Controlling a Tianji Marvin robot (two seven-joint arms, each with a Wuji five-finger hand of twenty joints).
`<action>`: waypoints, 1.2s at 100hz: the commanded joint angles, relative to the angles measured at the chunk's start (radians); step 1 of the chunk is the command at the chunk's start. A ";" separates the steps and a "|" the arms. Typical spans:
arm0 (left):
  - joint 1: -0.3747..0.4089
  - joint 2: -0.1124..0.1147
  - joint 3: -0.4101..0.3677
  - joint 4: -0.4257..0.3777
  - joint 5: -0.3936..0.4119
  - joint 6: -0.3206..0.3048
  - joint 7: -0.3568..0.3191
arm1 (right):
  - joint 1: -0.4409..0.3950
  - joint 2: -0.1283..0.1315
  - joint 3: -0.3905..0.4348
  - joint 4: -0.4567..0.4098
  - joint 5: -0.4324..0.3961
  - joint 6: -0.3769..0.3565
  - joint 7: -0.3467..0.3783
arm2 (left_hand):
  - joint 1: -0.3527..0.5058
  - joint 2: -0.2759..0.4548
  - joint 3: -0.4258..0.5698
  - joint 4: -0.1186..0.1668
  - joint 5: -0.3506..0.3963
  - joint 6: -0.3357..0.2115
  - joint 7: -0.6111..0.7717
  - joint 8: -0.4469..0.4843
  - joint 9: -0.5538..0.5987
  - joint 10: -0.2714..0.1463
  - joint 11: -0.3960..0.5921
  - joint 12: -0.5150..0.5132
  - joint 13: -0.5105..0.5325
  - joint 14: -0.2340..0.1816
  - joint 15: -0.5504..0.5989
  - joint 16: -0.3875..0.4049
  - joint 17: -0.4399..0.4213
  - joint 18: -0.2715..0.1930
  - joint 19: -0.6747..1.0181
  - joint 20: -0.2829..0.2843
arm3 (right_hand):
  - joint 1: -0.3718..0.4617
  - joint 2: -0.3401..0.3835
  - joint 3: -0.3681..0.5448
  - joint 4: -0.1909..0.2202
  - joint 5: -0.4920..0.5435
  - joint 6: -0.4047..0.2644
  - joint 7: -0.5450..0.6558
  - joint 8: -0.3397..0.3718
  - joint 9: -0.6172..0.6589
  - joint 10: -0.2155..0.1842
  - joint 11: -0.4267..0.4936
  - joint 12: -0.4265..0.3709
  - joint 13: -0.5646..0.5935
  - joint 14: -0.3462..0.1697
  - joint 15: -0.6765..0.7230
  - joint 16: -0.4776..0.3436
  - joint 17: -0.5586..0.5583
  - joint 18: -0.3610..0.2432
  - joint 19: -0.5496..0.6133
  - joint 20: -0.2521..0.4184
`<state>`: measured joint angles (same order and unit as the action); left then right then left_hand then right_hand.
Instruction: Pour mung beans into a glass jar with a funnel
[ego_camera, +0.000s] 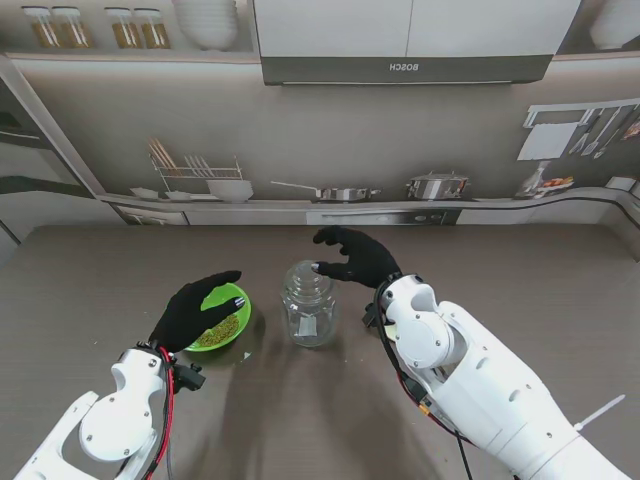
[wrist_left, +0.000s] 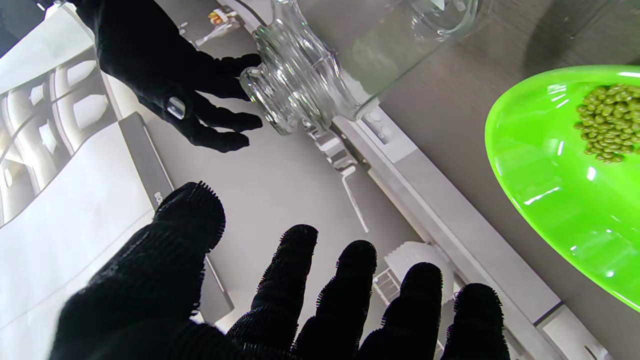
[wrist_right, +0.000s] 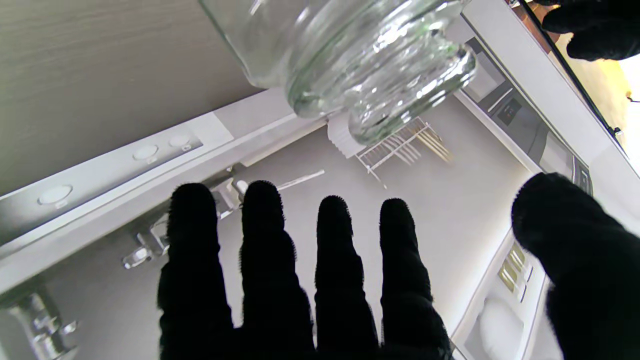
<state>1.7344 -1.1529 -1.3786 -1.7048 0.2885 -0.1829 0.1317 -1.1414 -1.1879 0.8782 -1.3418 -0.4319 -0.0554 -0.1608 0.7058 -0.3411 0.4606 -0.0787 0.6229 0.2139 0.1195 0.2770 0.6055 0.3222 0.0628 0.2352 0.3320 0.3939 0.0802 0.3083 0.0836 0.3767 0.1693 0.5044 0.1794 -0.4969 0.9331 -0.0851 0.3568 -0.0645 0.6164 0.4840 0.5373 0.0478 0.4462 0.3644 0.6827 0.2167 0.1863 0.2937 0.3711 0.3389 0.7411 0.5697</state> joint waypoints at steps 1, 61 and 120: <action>0.004 -0.004 -0.002 -0.012 -0.003 0.004 -0.015 | 0.006 -0.016 -0.014 0.009 0.009 -0.009 0.020 | -0.022 0.036 -0.020 0.043 -0.008 -0.014 -0.010 -0.004 -0.003 -0.009 -0.004 -0.001 -0.007 -0.011 -0.009 -0.004 -0.015 -0.014 -0.013 0.004 | -0.041 0.023 -0.013 0.033 0.009 -0.016 0.012 -0.015 0.006 -0.023 0.008 0.005 0.010 -0.020 0.003 0.001 -0.007 -0.001 0.026 0.006; 0.010 -0.003 -0.008 -0.019 -0.004 0.009 -0.016 | 0.144 -0.056 -0.188 0.224 0.077 -0.086 0.069 | -0.023 0.037 -0.021 0.043 -0.006 -0.012 -0.010 -0.003 0.001 -0.003 -0.003 0.000 -0.006 -0.008 -0.009 -0.004 -0.017 -0.014 -0.014 0.004 | -0.056 0.046 -0.027 0.040 -0.012 -0.018 0.008 -0.013 -0.011 -0.028 0.011 0.007 0.002 -0.021 0.005 0.001 -0.014 -0.007 0.032 0.002; 0.012 -0.003 -0.010 -0.016 -0.002 0.005 -0.016 | 0.132 -0.062 -0.243 0.297 0.134 -0.204 0.117 | -0.022 0.040 -0.023 0.044 -0.007 -0.013 -0.010 -0.003 0.003 -0.003 -0.003 0.000 -0.004 -0.007 -0.008 -0.004 -0.017 -0.015 -0.014 0.004 | -0.058 0.054 -0.023 0.041 -0.021 -0.008 0.020 -0.007 -0.020 -0.028 0.022 0.010 0.007 -0.026 0.012 0.002 -0.014 -0.012 0.038 0.001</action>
<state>1.7413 -1.1529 -1.3863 -1.7117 0.2879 -0.1776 0.1313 -0.9690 -1.2349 0.6702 -1.0667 -0.3024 -0.2379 -0.0916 0.7058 -0.3411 0.4606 -0.0787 0.6233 0.2139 0.1194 0.2770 0.6056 0.3225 0.0628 0.2353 0.3320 0.3939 0.0802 0.3083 0.0836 0.3767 0.1693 0.5044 0.1551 -0.4696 0.9331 -0.0751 0.3228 -0.0734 0.6101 0.4840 0.4684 0.0252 0.3924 0.3636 0.6064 0.2547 0.0978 0.2844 0.3410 0.3741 0.7448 0.5697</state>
